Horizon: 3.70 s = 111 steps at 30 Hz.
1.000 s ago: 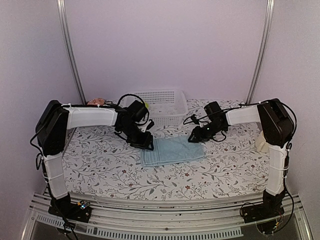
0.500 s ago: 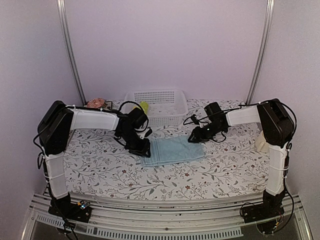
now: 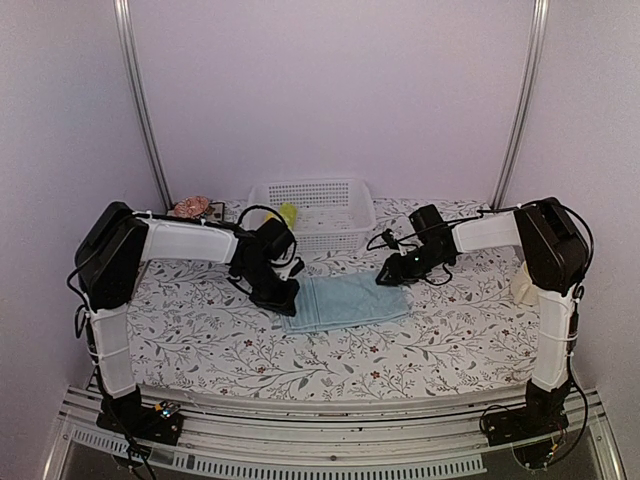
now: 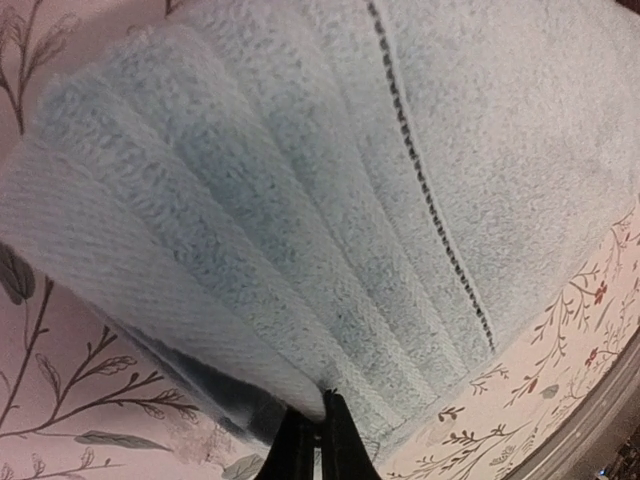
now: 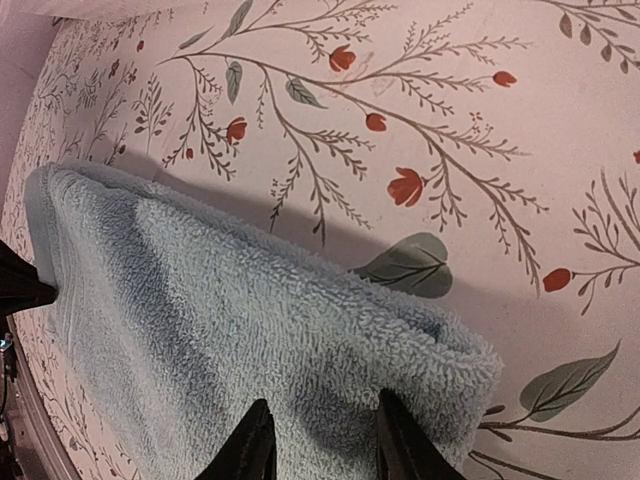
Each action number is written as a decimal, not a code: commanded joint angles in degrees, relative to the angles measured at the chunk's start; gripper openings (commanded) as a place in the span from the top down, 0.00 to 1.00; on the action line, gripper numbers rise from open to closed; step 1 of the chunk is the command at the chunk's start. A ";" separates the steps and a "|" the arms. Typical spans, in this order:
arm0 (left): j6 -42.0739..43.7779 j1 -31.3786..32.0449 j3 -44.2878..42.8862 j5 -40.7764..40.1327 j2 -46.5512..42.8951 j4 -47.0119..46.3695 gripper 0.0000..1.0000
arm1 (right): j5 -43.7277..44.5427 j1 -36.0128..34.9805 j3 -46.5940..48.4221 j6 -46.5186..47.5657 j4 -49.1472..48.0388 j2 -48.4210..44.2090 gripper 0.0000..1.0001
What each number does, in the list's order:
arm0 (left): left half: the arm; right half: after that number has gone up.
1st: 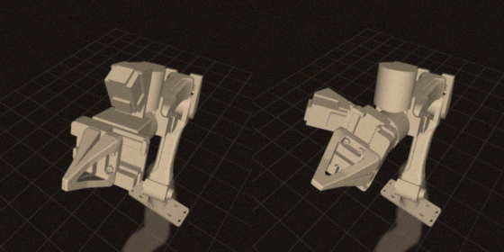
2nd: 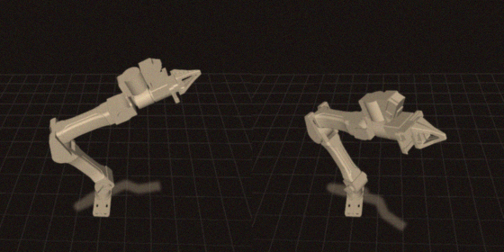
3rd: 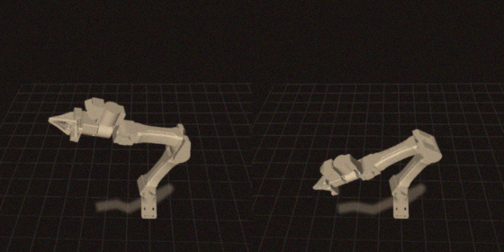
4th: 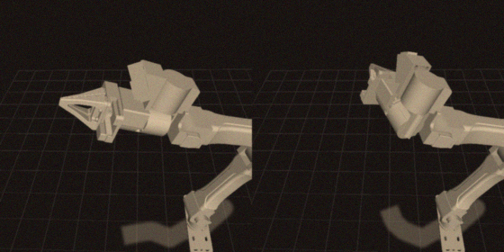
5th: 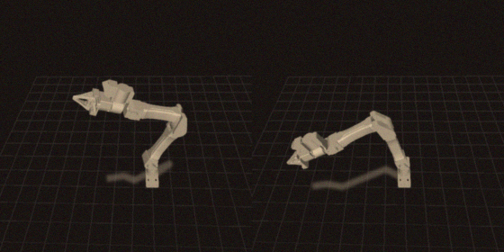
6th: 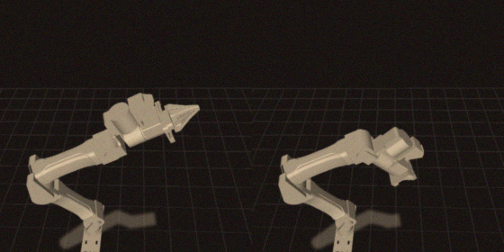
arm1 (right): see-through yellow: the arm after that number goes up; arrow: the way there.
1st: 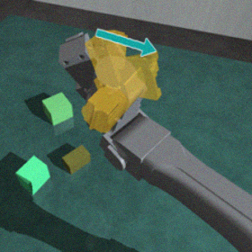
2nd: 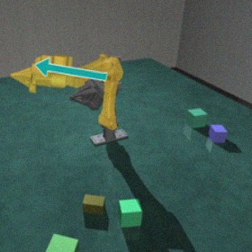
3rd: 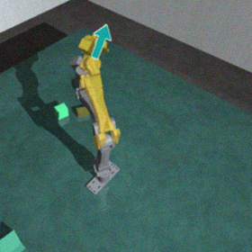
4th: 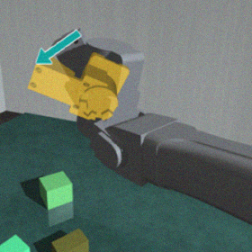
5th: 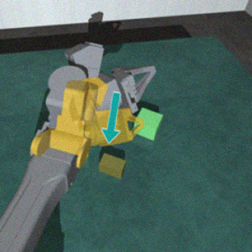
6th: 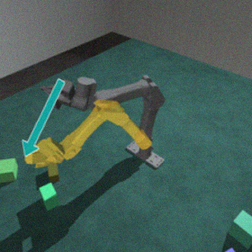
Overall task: Roll the towels
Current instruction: Smooth out the towel at the center of the board, then rotate the towel at the center of the board.
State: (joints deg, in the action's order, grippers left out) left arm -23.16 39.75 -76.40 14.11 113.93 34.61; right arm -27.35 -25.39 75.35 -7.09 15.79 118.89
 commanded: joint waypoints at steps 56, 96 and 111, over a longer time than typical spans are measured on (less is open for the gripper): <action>6.99 -3.93 -6.92 1.48 5.05 -11.93 0.90 | -5.87 0.41 1.22 -1.58 -1.41 -0.24 0.55; 5.40 4.78 -1.99 4.58 -7.99 -1.55 0.31 | 0.75 2.31 5.55 6.16 5.05 -4.86 0.19; 3.50 5.78 3.09 -0.25 -1.88 -4.59 0.39 | -0.11 2.26 10.71 6.28 5.87 2.19 0.21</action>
State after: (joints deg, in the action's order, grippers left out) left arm -19.03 46.30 -73.43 15.62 110.04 31.79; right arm -26.13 -23.27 85.03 -1.28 21.30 119.61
